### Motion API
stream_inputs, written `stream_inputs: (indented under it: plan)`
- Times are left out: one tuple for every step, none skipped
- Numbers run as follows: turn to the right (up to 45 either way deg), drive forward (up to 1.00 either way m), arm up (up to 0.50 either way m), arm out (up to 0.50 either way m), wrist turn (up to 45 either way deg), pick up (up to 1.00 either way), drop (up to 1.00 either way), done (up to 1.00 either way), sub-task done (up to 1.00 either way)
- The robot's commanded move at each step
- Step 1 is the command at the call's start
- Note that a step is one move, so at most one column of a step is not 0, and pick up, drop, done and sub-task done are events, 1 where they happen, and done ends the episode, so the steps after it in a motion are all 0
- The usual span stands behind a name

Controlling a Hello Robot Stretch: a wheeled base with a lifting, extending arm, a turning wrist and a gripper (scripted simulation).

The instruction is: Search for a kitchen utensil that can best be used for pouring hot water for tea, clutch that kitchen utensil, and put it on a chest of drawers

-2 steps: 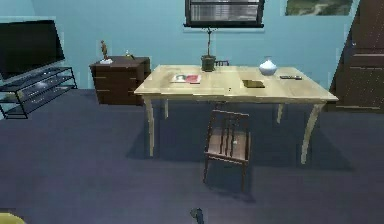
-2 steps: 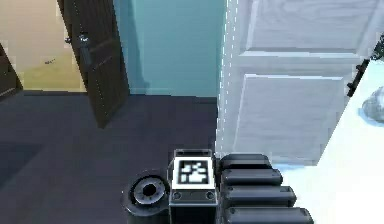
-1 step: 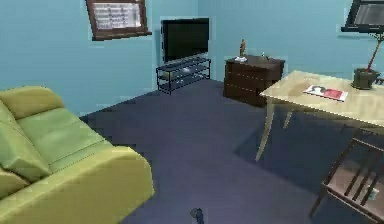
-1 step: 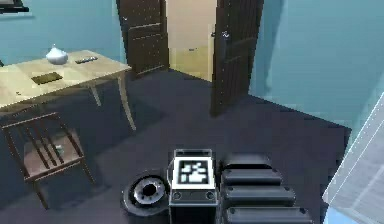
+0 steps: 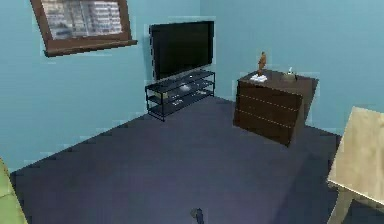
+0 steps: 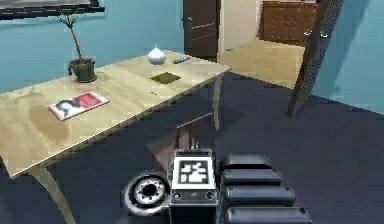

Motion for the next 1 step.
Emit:
stream_inputs:
  plan:
    - [0.0, 1.00, 0.00, 0.00, 0.0, 0.00, 0.00, 0.00, 0.00]
